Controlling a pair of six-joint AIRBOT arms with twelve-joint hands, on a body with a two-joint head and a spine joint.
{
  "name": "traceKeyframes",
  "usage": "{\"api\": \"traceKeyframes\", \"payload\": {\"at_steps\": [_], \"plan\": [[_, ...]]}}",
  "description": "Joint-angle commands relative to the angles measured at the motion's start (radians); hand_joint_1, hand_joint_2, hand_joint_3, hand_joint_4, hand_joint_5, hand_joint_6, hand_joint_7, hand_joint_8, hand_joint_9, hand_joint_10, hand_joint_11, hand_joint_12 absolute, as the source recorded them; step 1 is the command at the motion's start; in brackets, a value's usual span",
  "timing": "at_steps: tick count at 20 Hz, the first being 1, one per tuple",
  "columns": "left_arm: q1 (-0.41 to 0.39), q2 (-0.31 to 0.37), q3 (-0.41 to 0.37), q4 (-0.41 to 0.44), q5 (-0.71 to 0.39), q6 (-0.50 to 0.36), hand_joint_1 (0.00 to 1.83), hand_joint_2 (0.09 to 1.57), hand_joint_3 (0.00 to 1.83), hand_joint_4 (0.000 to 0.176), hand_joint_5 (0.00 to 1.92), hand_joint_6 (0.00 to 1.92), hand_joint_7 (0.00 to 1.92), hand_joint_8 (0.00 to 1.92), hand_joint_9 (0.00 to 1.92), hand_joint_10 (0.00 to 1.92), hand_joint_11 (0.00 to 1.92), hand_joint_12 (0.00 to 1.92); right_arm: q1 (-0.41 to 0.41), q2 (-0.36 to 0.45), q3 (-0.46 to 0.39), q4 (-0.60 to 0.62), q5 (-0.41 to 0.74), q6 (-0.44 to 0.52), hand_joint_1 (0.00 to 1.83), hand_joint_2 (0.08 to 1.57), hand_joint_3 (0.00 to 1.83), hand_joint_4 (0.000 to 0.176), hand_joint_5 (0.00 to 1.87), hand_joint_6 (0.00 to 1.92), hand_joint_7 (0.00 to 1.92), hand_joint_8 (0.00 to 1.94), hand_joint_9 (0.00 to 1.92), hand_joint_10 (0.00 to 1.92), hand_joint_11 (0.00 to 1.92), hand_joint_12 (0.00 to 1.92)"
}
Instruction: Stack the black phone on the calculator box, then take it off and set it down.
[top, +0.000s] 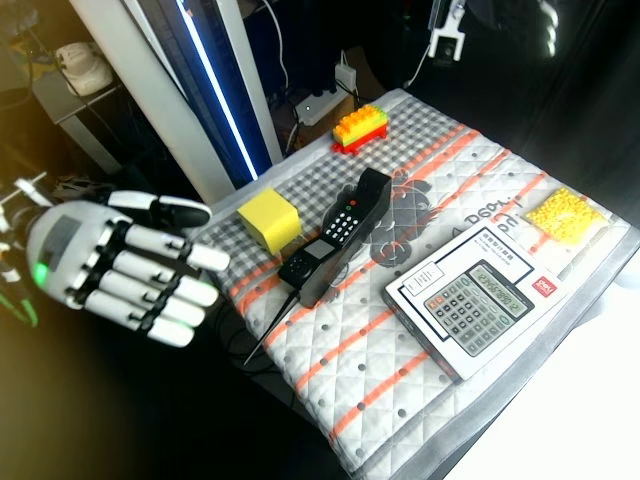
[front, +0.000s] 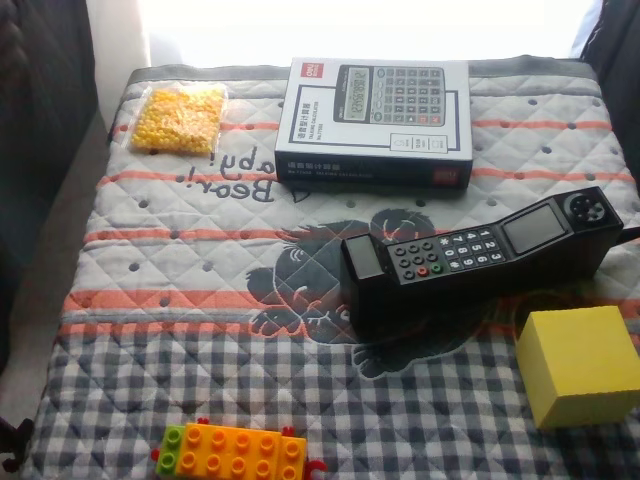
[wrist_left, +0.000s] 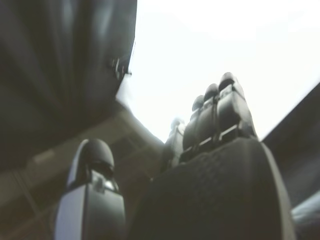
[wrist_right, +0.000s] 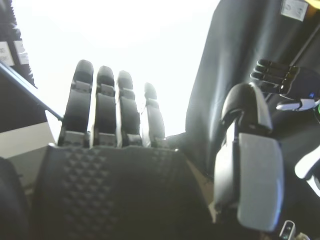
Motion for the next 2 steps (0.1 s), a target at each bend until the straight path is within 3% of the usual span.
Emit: {"api": "traceKeyframes", "payload": {"at_steps": [1,2], "plan": [[-0.014,-0.008,0.005,0.003,-0.131,-0.003,0.25,1.16,0.02,0.018,0.0,0.0,0.05,0.01,0.02,0.01,0.0,0.0,0.025,0.009,0.006,0.005,0.136,0.003,0.36,1.12,0.03,0.113,0.02,0.0,0.04,0.0,0.07,0.0,0.1,0.04],[-0.034,-0.013,0.011,0.015,-0.131,-0.007,0.16,1.21,0.01,0.0,0.06,0.01,0.1,0.01,0.06,0.01,0.0,0.0,0.069,0.008,0.007,-0.024,0.136,0.003,0.3,1.13,0.01,0.12,0.0,0.0,0.01,0.0,0.04,0.0,0.07,0.02]]}}
